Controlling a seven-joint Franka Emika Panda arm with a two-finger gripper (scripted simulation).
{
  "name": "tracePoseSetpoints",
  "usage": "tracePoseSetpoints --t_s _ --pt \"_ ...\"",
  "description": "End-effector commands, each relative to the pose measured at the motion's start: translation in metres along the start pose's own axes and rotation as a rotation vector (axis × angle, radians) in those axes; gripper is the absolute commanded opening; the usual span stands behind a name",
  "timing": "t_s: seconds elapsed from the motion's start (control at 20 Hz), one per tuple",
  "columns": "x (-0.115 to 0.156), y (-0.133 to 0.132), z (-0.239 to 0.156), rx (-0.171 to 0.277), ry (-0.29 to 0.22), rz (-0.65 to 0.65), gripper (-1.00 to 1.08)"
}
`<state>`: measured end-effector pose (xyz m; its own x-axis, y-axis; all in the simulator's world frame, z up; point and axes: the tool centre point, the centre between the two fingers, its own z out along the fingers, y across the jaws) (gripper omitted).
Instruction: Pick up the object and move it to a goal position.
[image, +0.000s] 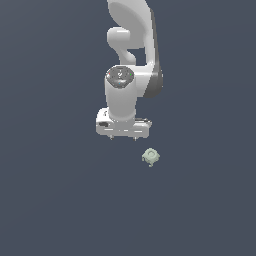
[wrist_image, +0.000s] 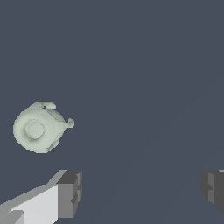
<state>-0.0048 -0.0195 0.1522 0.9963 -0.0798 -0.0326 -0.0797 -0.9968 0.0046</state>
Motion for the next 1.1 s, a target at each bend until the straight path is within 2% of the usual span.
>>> tracePoseSetpoints --t_s 0.0,0.5,1.05 --pt "0.000 0.001 0.001 -0.001 0.000 0.001 1.00" --pt "0.003 -0.010 0.005 0.001 0.003 0.056 1.00" --pt "0.011 -0.043 0.020 0.004 0.010 0.238 1.00"
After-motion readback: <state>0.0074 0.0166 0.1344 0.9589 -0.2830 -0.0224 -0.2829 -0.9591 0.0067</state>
